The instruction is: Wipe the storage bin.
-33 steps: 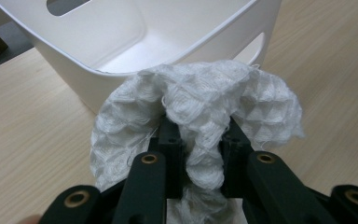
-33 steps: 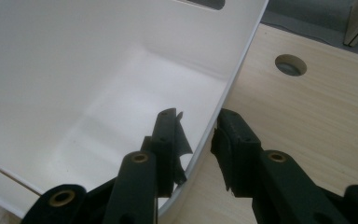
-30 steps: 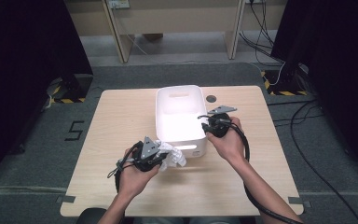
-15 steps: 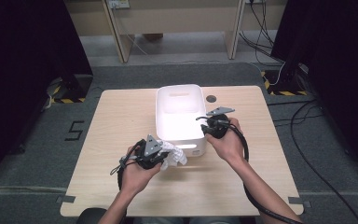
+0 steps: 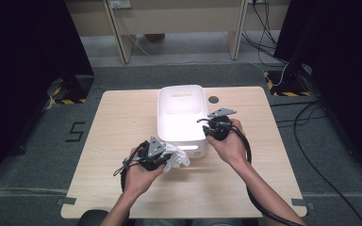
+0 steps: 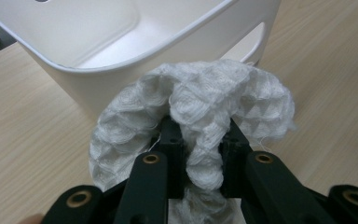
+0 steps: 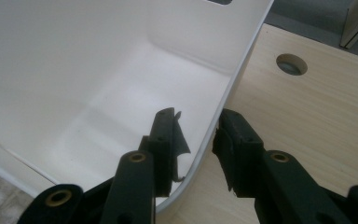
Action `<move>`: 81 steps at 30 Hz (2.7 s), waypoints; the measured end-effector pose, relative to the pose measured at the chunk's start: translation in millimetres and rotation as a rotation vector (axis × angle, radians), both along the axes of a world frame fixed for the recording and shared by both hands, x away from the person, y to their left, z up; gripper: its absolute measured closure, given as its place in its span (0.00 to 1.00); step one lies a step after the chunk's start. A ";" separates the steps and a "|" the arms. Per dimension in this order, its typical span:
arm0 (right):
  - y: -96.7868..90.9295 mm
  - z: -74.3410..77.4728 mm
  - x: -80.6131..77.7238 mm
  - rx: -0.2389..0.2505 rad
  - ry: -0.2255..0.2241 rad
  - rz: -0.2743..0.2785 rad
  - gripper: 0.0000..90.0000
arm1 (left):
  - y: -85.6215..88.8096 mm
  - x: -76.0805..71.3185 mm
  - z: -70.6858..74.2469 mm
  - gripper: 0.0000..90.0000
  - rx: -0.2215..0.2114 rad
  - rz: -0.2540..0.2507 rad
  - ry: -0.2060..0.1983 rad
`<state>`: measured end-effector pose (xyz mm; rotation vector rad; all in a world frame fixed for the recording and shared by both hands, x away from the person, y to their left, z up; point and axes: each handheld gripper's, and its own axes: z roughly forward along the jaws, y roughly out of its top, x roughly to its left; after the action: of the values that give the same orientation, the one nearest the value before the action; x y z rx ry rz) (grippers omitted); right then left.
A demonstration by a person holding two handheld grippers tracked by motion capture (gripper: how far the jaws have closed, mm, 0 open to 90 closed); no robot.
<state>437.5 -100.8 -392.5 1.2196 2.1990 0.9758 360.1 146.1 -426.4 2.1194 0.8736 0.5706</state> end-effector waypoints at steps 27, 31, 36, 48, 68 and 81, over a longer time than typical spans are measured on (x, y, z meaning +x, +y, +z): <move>4.4 -1.5 -3.8 0.008 -0.010 -0.018 0.75 | -3.9 6.8 -14.6 0.85 0.019 -0.001 0.028; 4.3 -1.4 -3.4 0.008 -0.009 -0.017 0.75 | -4.1 7.4 -18.0 0.85 0.024 -0.001 0.035; 4.3 -1.4 -3.3 0.009 -0.008 -0.018 0.75 | -3.8 9.0 -24.7 0.85 0.028 0.002 0.049; 4.8 -1.5 -3.3 0.009 -0.008 -0.019 0.75 | -3.7 12.7 -38.9 0.85 0.042 0.014 0.075; 5.6 -4.2 -2.5 0.004 0.000 -0.025 0.73 | -7.7 12.9 -44.8 0.85 0.033 0.015 0.069; 1.1 4.2 -2.1 0.058 0.032 -0.034 0.72 | -7.3 11.3 -44.3 0.84 0.032 0.027 0.064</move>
<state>435.4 -99.7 -388.3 1.3026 2.1816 1.0193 371.5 138.8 -470.7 2.1681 0.9350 0.5363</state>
